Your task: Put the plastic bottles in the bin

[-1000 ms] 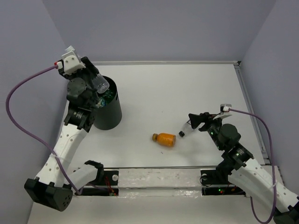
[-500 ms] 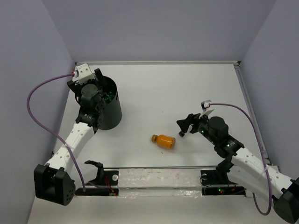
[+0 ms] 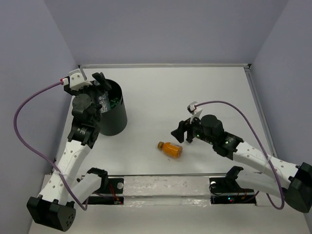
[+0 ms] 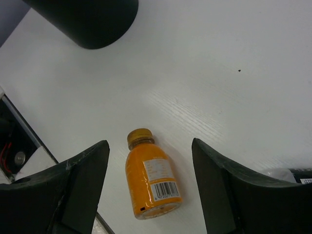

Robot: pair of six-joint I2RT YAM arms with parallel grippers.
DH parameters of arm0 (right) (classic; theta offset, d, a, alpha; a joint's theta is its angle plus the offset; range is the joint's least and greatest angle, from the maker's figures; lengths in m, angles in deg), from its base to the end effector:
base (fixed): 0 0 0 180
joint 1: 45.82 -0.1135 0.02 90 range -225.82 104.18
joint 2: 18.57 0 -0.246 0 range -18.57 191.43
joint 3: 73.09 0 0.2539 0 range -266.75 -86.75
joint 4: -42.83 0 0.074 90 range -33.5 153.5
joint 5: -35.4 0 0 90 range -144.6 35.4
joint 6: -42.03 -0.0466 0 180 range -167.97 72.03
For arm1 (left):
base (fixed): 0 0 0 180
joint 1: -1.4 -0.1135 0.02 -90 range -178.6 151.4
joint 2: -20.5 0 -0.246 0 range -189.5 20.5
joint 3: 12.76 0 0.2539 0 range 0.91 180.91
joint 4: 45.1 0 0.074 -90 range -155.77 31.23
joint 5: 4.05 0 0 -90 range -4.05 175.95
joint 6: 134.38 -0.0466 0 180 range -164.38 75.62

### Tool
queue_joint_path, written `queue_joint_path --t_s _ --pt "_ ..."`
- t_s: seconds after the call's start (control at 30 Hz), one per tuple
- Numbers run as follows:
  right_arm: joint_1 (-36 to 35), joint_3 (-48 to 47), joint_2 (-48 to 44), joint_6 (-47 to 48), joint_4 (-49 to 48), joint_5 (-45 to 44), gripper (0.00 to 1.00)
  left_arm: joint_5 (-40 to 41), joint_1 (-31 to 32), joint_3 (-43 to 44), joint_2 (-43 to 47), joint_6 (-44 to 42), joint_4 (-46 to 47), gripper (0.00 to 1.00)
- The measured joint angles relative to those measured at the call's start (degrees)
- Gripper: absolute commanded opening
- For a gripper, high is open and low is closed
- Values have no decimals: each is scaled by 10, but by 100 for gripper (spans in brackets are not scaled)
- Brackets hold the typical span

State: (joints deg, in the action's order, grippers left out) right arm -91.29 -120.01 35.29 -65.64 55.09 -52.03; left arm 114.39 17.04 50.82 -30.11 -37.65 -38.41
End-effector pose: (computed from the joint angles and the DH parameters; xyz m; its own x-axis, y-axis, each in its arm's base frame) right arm 0.1674 0.1731 0.2418 -0.4449 -0.0199 -0.8953 -0.6369 0.7099 0.3007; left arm 0.2174 -0.0378 0.3993 0.3446 -0.2035 -0.9164 -0.1555 0.9504 -0.2695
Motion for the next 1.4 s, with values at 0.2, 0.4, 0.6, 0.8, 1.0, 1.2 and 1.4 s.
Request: queue_joint_path --t_s 0.2,0.4,0.6,0.8,1.0,1.2,1.4 --pt "-16 -41 40 14 36 5 60 -35 0 39 2 35 -118 45" --pt "-24 -42 42 14 36 9 59 -62 0 90 -35 70 -271 28" --pt "-33 -42 46 11 36 9 61 -48 -4 91 -68 94 -362 16" --pt "-34 -42 43 10 36 9 64 -59 -22 83 -93 113 -383 15" --pt "-34 -64 55 18 73 -3 83 -106 -53 72 -129 118 -364 9" --pt "-34 -95 66 29 130 -15 86 -172 -60 67 -136 132 -362 8" --pt "-34 -96 68 10 164 -77 93 -218 -60 59 -44 154 -369 33"
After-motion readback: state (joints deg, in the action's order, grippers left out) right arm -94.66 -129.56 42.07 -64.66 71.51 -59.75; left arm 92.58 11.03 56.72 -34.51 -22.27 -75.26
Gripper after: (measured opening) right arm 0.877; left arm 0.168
